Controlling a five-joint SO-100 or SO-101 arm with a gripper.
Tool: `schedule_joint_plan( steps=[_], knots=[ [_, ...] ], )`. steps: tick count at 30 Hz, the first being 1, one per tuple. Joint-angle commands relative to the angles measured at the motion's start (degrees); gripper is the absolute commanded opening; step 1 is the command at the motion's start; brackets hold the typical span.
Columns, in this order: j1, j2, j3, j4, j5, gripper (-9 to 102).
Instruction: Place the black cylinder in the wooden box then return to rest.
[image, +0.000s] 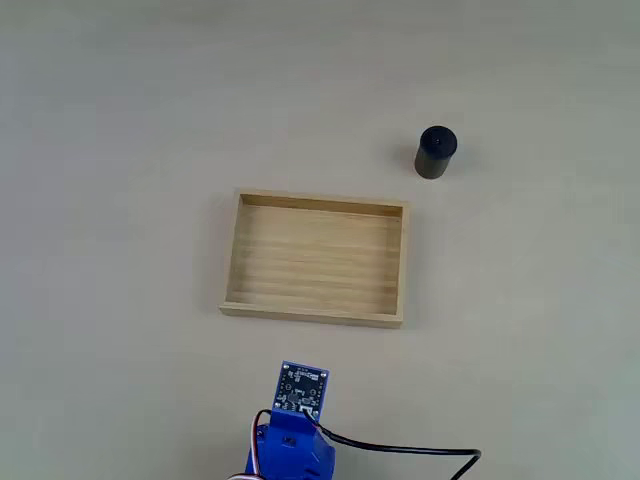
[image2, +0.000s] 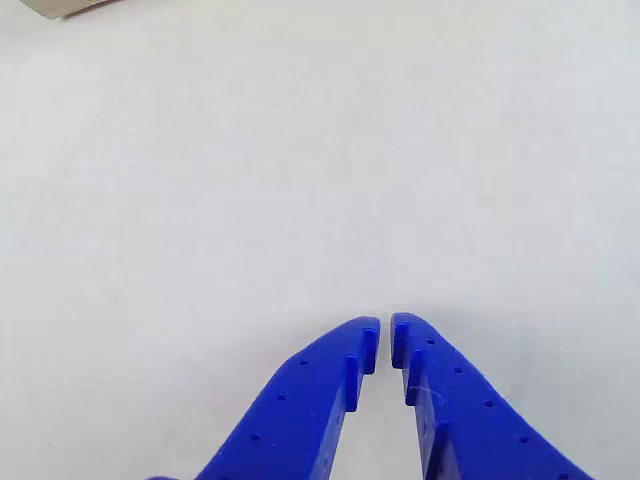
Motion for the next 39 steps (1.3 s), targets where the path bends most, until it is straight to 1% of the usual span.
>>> schedule_joint_plan(
  steps=[1, 17, 23, 25, 33, 37, 39],
  knots=[
    [-0.62, -0.62, 1.76, -0.26, -0.09, 0],
    [-0.62, -0.62, 1.76, -0.35, 0.18, 0],
    [2.37, 1.32, -2.72, -1.23, 3.16, 0],
    [3.43, 5.19, -6.24, -3.25, 4.48, 0],
    [7.65, 22.59, -21.53, -11.16, 4.31, 0],
    [9.67, 29.79, -26.89, -19.25, 5.71, 0],
    [10.63, 33.75, -28.65, -24.35, 6.77, 3]
  ],
)
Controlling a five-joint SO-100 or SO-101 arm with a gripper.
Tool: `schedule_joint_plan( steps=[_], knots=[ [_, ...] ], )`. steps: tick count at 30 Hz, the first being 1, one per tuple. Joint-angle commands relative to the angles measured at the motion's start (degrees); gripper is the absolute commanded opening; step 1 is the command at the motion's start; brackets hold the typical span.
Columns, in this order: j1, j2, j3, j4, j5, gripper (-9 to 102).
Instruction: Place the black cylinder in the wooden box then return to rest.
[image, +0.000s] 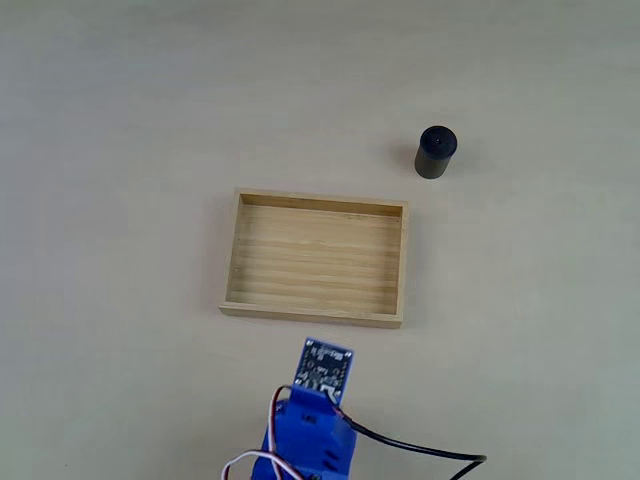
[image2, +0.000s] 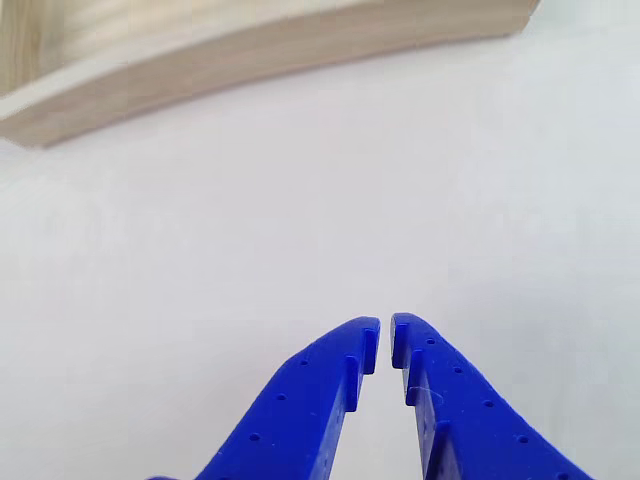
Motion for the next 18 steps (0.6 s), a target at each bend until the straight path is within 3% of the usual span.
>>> schedule_joint_plan(
  steps=[1, 5, 18],
  knots=[
    [2.02, 8.53, -10.20, -10.99, 1.93, 3],
    [3.78, 17.23, -15.73, -16.70, 2.90, 11],
    [5.89, 46.76, -41.84, -23.38, 3.43, 13]
  ],
)
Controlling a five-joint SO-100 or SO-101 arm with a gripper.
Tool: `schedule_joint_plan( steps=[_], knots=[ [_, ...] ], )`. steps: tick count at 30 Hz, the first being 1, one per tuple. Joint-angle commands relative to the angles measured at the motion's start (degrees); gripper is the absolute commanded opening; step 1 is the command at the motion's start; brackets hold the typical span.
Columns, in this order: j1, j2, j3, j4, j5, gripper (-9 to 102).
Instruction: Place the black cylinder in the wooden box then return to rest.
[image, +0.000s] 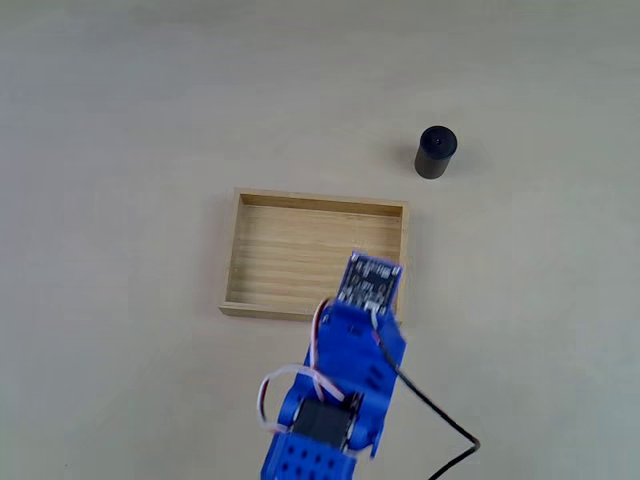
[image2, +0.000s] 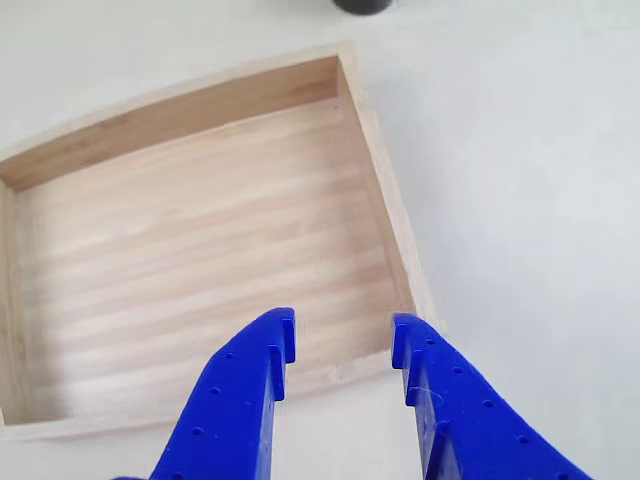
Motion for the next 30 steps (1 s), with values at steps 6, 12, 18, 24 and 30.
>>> schedule_joint_plan(
  steps=[6, 12, 18, 24, 30],
  knots=[
    [0.26, 18.37, -24.52, -5.54, 4.48, 13],
    [0.88, 26.19, -31.46, -8.61, 5.10, 16],
    [2.02, 32.96, -37.62, -9.67, 5.10, 26],
    [3.08, 38.50, -42.80, -10.28, 5.10, 31],
    [3.96, 43.68, -48.52, -11.07, 5.10, 33]
  ],
)
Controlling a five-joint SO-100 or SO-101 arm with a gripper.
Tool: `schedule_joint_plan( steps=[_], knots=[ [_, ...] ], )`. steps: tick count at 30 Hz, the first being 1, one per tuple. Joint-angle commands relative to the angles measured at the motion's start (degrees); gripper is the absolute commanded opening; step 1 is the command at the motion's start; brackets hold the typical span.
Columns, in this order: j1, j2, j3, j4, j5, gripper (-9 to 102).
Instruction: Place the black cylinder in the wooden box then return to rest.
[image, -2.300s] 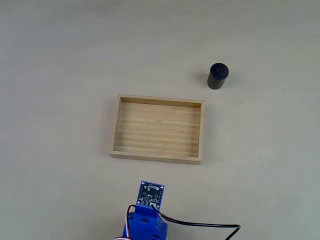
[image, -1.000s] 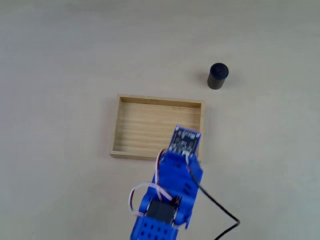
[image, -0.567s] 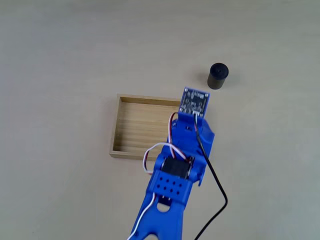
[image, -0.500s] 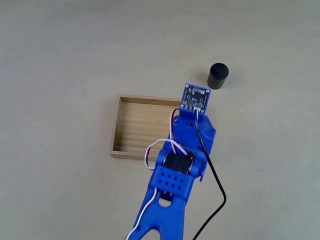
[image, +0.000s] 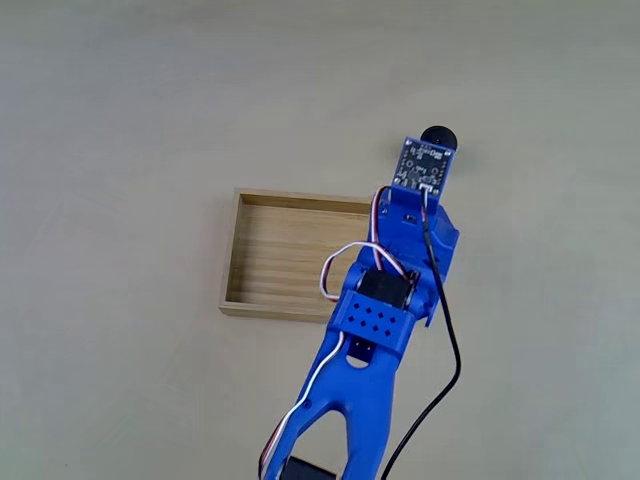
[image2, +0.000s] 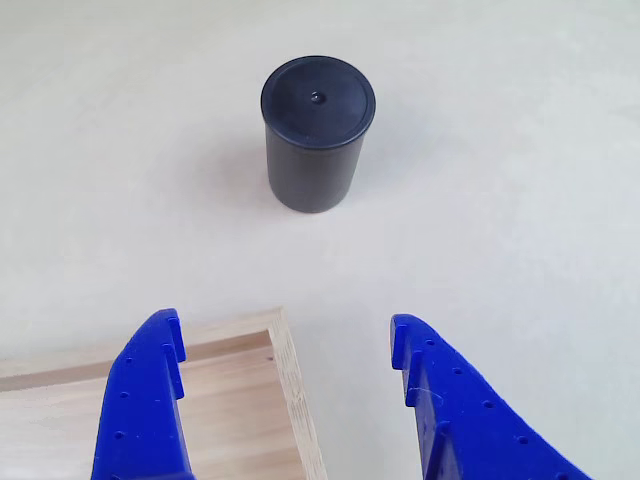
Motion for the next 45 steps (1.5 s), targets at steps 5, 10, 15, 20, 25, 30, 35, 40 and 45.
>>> schedule_joint_plan(
  steps=[5, 10, 15, 20, 25, 30, 35, 40, 45],
  knots=[
    [0.88, 4.48, -14.77, -3.60, 0.09, 33],
    [0.88, 8.88, -19.42, -4.04, 0.00, 33],
    [0.79, 12.22, -22.50, -5.10, -0.44, 34],
    [0.53, 15.38, -25.66, -6.15, -0.53, 34],
    [0.09, 18.81, -29.36, -6.33, -0.62, 34],
    [-0.53, 22.15, -32.34, -6.42, -0.62, 34],
    [-1.32, 24.52, -34.63, -6.50, -0.79, 34],
    [-1.41, 26.98, -37.62, -6.50, -0.79, 34],
    [-1.05, 28.30, -39.46, -6.50, -0.44, 34]
  ],
)
